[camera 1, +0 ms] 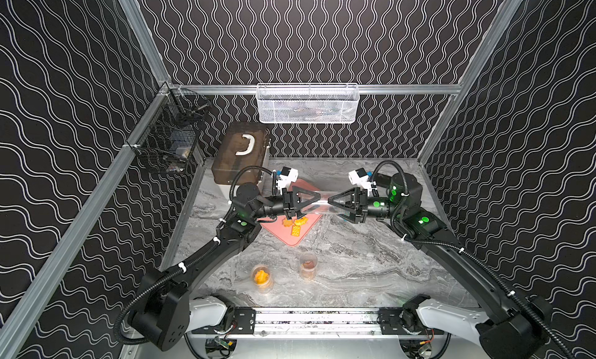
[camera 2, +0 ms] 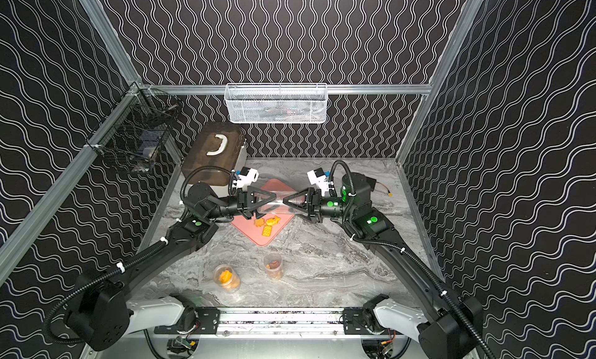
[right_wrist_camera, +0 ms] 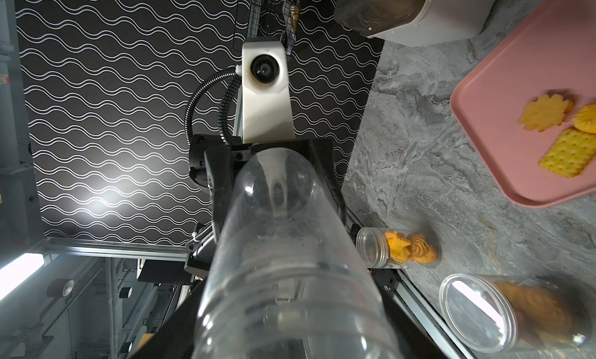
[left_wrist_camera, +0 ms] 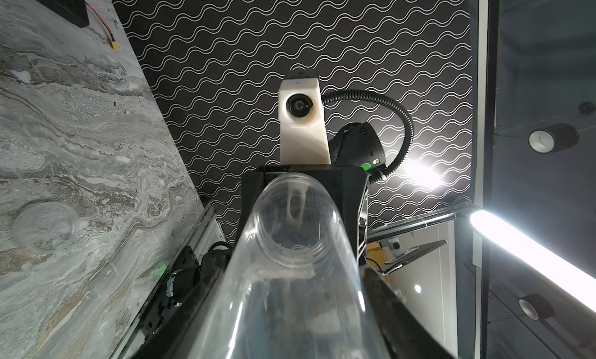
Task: Pour the cookies out of the jar
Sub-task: Place the jar at the center of the board.
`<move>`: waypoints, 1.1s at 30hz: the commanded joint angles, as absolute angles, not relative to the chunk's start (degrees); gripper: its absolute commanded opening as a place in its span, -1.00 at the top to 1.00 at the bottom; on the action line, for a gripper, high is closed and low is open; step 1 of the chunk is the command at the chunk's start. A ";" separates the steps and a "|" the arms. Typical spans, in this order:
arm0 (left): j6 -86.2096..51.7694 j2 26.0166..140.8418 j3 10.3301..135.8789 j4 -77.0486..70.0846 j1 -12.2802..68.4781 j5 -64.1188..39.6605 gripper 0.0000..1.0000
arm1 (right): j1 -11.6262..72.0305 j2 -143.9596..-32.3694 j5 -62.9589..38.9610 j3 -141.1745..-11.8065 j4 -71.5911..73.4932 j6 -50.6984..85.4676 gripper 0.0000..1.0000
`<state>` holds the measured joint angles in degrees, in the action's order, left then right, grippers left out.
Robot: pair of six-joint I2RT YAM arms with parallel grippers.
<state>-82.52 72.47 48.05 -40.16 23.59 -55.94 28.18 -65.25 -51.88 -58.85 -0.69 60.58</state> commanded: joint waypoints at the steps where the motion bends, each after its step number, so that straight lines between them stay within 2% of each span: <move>1: -81.49 72.92 48.56 -38.78 23.64 -56.86 0.26 | 28.21 -64.73 -51.59 -59.33 0.82 59.95 -0.40; 14: -80.27 72.92 49.05 -37.11 23.60 -57.01 -0.15 | 28.26 -64.73 -51.00 -58.97 0.00 59.15 -0.32; 18: -79.86 72.86 49.02 -36.59 23.64 -56.96 -0.45 | 28.22 -64.62 -50.89 -58.99 -0.23 58.94 -0.32; 23: -77.96 72.30 49.98 -33.34 23.55 -57.28 -0.95 | 28.21 -64.35 -50.23 -58.80 -1.57 58.11 -0.32; 33: -74.38 71.08 51.06 -27.40 22.78 -57.44 -0.98 | 28.04 -63.73 -49.00 -57.97 -2.59 57.58 -0.32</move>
<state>-76.40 71.68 50.33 -28.47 23.18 -56.64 28.08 -64.14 -49.67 -58.08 -2.94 57.95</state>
